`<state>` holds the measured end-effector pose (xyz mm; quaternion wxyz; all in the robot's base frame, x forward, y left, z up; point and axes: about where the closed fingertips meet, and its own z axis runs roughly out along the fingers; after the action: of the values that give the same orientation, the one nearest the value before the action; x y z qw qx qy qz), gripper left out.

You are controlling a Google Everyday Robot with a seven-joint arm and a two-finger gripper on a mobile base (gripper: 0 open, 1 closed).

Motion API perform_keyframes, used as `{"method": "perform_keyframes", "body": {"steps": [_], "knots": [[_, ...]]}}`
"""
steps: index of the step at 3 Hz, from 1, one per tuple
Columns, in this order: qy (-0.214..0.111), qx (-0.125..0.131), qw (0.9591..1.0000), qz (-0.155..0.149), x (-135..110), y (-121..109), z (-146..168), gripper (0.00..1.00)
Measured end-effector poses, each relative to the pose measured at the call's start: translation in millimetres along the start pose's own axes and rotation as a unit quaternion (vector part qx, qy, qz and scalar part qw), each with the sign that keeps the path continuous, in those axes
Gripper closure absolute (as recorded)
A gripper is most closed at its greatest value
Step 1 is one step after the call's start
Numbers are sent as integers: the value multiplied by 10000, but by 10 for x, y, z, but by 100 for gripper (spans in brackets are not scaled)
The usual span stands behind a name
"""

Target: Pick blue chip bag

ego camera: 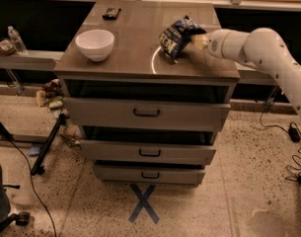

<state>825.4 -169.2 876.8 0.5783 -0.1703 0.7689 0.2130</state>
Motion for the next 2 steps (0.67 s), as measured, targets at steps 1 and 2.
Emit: {"method": "perform_keyframes", "body": {"steps": [1,2], "knots": [[-488,-636,9953,-541,-567,380,120,100],[-700,-891,9848,-1316,-948,670,180,100]]}}
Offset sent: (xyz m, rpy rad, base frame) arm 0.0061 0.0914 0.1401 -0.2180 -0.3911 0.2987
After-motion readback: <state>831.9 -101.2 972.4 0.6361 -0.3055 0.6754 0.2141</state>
